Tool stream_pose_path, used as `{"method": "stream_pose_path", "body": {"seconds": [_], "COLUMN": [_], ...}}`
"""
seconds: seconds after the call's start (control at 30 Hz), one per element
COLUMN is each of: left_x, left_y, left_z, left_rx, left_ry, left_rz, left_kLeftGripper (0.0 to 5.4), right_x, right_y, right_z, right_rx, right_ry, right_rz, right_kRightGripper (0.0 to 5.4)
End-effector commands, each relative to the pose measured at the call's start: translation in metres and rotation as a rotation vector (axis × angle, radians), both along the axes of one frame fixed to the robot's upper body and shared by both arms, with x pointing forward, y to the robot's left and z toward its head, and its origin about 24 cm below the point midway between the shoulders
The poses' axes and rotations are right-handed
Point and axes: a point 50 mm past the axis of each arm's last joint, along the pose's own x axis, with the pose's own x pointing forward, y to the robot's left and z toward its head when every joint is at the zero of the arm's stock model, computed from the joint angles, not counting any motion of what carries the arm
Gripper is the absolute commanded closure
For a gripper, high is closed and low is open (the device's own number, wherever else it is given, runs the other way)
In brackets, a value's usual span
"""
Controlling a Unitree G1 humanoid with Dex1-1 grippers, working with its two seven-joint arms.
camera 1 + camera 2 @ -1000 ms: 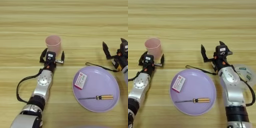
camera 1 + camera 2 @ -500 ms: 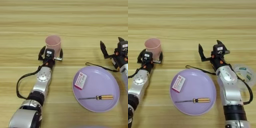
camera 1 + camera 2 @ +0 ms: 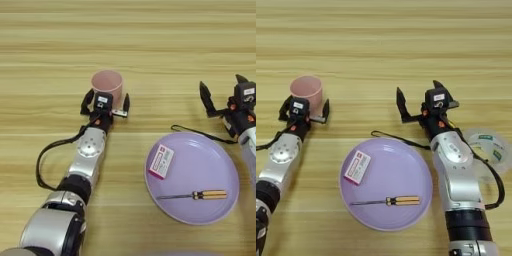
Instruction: Move the objects on the table
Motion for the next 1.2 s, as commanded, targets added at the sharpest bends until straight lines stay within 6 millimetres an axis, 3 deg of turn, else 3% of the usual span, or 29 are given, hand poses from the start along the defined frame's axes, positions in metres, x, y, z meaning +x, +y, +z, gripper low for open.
{"method": "stream_pose_path", "body": {"seconds": [0.03,0.27,0.7,1.2], "left_x": [0.005,0.006,0.007,-0.006], "left_y": [0.001,0.004,0.007,0.006], "left_z": [0.002,0.001,0.001,-0.008], "left_rx": [0.01,0.015,0.014,0.008], "left_ry": [0.009,0.02,0.016,0.019], "left_rz": [0.002,0.019,0.028,0.007], "left_kLeftGripper": [0.0,0.0,1.17,1.25], "right_x": [0.002,0.002,0.001,0.0], "right_y": [0.003,0.004,0.005,0.006], "right_z": [0.003,0.003,0.002,0.001], "right_rx": [-0.006,-0.005,-0.003,-0.002], "right_ry": [-0.005,-0.004,-0.001,0.002], "right_rz": [0.009,0.01,0.009,0.006], "right_kRightGripper": [0.01,0.01,0.0,0.0]}}
